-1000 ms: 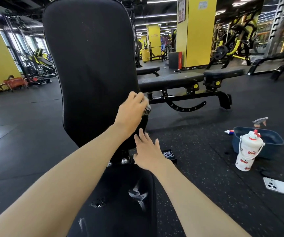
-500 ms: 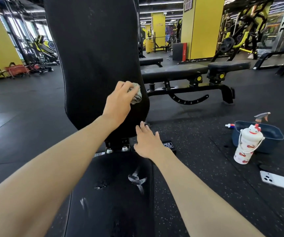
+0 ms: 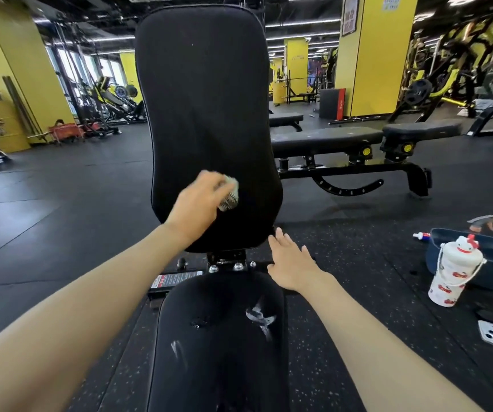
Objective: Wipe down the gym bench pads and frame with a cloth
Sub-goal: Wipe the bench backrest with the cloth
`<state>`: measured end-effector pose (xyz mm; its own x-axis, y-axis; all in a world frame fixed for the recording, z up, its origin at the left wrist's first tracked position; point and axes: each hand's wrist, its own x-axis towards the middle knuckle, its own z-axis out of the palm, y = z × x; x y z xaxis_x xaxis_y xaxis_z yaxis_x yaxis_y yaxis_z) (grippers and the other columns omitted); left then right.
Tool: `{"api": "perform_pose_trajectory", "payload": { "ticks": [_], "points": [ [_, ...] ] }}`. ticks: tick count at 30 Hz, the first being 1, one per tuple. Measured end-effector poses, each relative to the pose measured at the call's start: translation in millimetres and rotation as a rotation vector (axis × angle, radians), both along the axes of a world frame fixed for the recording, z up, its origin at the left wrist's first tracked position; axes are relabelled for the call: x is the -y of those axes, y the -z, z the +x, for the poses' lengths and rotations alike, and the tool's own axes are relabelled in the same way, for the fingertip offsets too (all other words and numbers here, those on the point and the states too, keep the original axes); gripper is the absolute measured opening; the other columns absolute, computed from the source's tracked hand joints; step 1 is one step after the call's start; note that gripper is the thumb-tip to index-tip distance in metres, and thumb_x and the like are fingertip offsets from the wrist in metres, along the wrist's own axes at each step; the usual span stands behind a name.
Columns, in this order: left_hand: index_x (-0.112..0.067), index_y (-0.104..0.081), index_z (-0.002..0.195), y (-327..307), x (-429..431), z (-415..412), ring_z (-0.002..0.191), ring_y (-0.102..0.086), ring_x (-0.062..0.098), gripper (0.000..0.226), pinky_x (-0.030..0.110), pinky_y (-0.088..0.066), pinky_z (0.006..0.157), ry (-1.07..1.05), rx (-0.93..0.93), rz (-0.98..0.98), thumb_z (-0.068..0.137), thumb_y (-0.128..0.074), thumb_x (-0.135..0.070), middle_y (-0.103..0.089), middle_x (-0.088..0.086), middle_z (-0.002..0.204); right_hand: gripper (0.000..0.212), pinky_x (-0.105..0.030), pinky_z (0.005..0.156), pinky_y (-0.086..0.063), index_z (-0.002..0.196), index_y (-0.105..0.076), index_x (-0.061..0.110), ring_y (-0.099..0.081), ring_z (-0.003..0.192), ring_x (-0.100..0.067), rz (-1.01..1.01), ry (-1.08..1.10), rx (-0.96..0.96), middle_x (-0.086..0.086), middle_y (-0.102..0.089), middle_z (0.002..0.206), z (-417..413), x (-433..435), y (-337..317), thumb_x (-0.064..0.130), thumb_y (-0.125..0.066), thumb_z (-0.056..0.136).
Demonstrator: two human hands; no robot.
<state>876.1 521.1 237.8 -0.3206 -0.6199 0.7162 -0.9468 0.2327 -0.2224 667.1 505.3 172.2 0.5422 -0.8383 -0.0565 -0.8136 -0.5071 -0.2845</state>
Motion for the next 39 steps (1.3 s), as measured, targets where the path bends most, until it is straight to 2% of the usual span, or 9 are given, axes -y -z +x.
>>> {"api": "perform_pose_trajectory", "payload": {
  "ticks": [3, 9, 14, 17, 19, 21, 23, 30, 39],
  "points": [
    [-0.004, -0.060, 0.121, -13, 3, 13, 0.103, -0.038, 0.027, 0.056, 0.035, -0.047, 0.049, -0.181, -0.175, -0.034, 0.070, -0.058, 0.020, -0.054, 0.016, 0.114, 0.065, -0.050, 0.119, -0.007, 0.154, -0.002, 0.009, 0.006, 0.149, -0.023, -0.026, -0.017, -0.016, -0.008, 0.012, 0.161, -2, -4, -4, 0.015, -0.039, 0.101],
    [-0.005, -0.057, 0.128, 13, -1, 17, 0.100, -0.045, 0.031, 0.055, 0.048, -0.053, 0.063, -0.269, -0.146, 0.161, 0.078, -0.052, 0.017, -0.054, 0.012, 0.111, 0.063, -0.049, 0.119, -0.008, 0.154, -0.004, 0.008, 0.005, 0.149, -0.022, -0.031, -0.056, 0.016, -0.008, 0.011, 0.161, 0, -12, -13, 0.013, -0.039, 0.101],
    [-0.020, -0.067, 0.114, 13, -27, -7, 0.098, -0.060, 0.020, 0.042, 0.038, -0.050, 0.085, -0.153, -0.097, 0.776, 0.079, -0.053, 0.001, -0.062, 0.000, 0.106, 0.062, -0.046, 0.119, -0.015, 0.154, -0.009, 0.010, -0.008, 0.148, -0.026, 0.010, -0.051, 0.107, -0.009, 0.003, 0.162, 2, -18, -15, 0.011, -0.040, 0.100],
    [-0.008, -0.070, 0.095, 24, -53, -31, 0.074, -0.057, 0.010, 0.020, 0.028, -0.048, 0.073, -0.040, -0.734, 0.654, 0.080, -0.061, 0.002, -0.064, -0.002, 0.081, 0.055, -0.028, 0.093, -0.046, 0.150, -0.029, 0.010, -0.056, 0.114, -0.020, 0.145, 0.038, 0.373, -0.015, -0.041, 0.147, 2, -20, -21, 0.010, -0.047, 0.097],
    [-0.007, -0.067, 0.094, 23, -65, -37, 0.072, -0.059, 0.012, 0.010, 0.027, -0.048, 0.066, 0.072, -1.286, 0.658, 0.084, -0.066, -0.004, -0.065, 0.003, 0.080, 0.044, -0.023, 0.077, -0.046, 0.139, -0.048, 0.009, -0.058, 0.093, -0.014, 0.285, 0.148, 0.610, -0.010, -0.060, 0.122, 2, -20, -28, 0.010, -0.052, 0.095],
    [-0.010, -0.064, 0.106, 22, -71, -42, 0.084, -0.065, 0.017, 0.016, 0.030, -0.051, 0.069, 0.200, -1.681, 0.738, 0.091, -0.061, -0.009, -0.069, 0.006, 0.094, 0.030, -0.024, 0.082, -0.048, 0.124, -0.060, 0.009, -0.062, 0.093, -0.016, 0.477, 0.231, 0.833, -0.009, -0.066, 0.112, 0, -18, -34, 0.011, -0.055, 0.094],
    [-0.011, -0.061, 0.114, 25, -74, -47, 0.091, -0.066, 0.019, 0.021, 0.033, -0.053, 0.073, 0.284, -1.851, 0.766, 0.095, -0.055, -0.011, -0.069, 0.008, 0.105, 0.023, -0.036, 0.096, -0.048, 0.117, -0.062, 0.008, -0.067, 0.099, -0.021, 0.695, 0.250, 1.009, -0.011, -0.070, 0.108, -3, -20, -39, 0.013, -0.056, 0.096],
    [-0.009, -0.063, 0.115, 43, -75, -69, 0.093, -0.063, 0.020, 0.027, 0.037, -0.050, 0.085, 0.335, -1.923, 0.904, 0.096, -0.055, -0.026, -0.069, 0.008, 0.104, 0.020, -0.028, 0.065, -0.053, 0.104, -0.067, 0.007, -0.069, 0.069, -0.013, 0.784, 0.202, 1.150, -0.005, -0.073, 0.082, -10, -27, -42, 0.010, -0.071, 0.085],
    [-0.012, -0.062, 0.111, 40, -78, -70, 0.086, -0.068, 0.021, 0.028, 0.036, -0.055, 0.074, 0.191, -1.980, 0.816, 0.101, -0.045, -0.031, -0.071, 0.007, 0.099, 0.033, -0.026, 0.078, -0.057, 0.098, -0.069, 0.011, -0.068, 0.083, -0.016, 0.760, 0.075, 1.112, -0.006, -0.071, 0.089, 5, -29, -41, -0.016, -0.059, 0.082]
  ]
}}
